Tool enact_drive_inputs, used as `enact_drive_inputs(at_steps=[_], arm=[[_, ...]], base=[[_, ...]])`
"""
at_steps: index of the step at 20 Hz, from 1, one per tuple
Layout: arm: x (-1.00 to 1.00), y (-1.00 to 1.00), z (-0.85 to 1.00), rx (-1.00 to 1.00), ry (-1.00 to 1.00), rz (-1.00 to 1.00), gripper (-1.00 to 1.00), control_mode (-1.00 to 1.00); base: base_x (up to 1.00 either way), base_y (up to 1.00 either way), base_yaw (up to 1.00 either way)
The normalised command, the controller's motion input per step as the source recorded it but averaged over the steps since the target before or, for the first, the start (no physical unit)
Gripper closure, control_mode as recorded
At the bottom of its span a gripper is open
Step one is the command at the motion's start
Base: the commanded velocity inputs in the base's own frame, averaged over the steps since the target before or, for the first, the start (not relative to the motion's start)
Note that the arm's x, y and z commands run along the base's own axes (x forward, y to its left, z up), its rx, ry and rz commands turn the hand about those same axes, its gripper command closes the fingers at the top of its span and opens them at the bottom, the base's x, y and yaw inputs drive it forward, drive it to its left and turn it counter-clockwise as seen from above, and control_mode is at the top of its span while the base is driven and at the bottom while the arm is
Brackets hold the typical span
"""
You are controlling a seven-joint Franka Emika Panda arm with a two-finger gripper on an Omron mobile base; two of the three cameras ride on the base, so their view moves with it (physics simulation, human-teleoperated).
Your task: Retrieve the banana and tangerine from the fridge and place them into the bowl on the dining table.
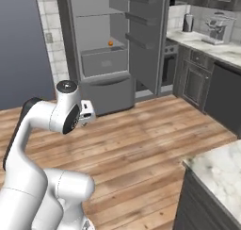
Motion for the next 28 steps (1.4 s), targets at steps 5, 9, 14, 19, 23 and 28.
enact_drive_inputs(at_steps=[5,9,14,19,23,28], arm=[[0.0,0.0,0.0,0.0,0.0,0.0,-1.0,1.0],[0.0,0.0,0.0,0.0,0.0,0.0,-1.0,1.0],[0.0,0.0,0.0,0.0,0.0,0.0,-1.0,1.0],[0.0,0.0,0.0,0.0,0.0,0.0,-1.0,1.0],[0.0,0.0,0.0,0.0,0.0,0.0,-1.0,1.0],[0.0,0.0,0.0,0.0,0.0,0.0,-1.0,1.0]], base=[[1.0,0.14,0.07],[1.0,0.0,0.07],[1.0,0.0,0.07],[1.0,0.0,0.09],[1.0,-0.17,0.12],[0.95,-0.27,0.11]])
